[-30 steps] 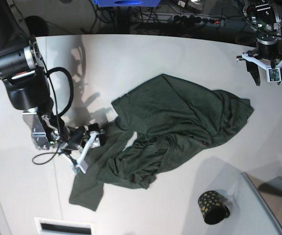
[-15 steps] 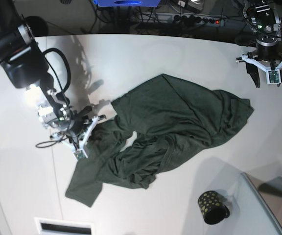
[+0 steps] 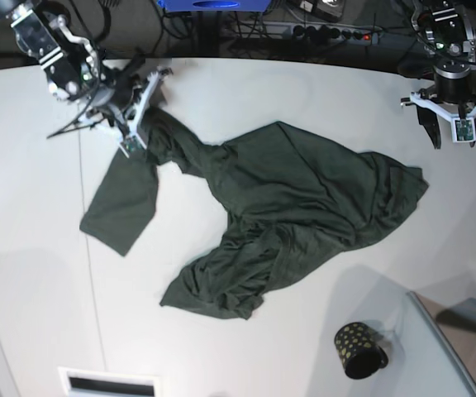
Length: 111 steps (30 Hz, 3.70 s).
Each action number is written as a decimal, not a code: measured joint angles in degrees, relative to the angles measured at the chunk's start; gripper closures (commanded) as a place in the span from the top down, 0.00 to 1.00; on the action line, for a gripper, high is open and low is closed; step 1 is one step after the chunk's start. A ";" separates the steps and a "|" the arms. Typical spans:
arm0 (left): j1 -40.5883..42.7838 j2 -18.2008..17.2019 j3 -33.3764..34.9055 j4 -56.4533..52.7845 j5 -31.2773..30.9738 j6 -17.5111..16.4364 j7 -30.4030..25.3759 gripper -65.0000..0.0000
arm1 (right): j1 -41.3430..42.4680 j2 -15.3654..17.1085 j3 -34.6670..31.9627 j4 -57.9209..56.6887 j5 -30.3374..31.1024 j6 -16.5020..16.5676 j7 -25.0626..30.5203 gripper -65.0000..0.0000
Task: Layout the t-shirt on the table in an organized manner, then fold the t-shirt properly
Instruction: 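Reach the right gripper into the shirt middle and grasp fabric, then drag the grasped shirt edge far outward with the right gripper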
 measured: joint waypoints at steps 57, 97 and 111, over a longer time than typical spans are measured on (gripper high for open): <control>1.33 0.00 -11.39 -6.32 -0.07 -0.07 -0.59 0.58 | 45.86 -28.30 -23.28 -43.43 -0.11 4.09 4.87 0.45; -0.68 -0.02 -3.72 -6.23 -0.07 -0.07 -0.59 0.58 | 31.01 4.87 19.74 3.67 -0.28 6.40 -21.14 0.00; -0.48 0.44 0.39 -5.81 0.11 -0.07 -0.15 0.58 | 29.62 6.80 29.11 -9.44 -0.35 7.80 -20.17 0.45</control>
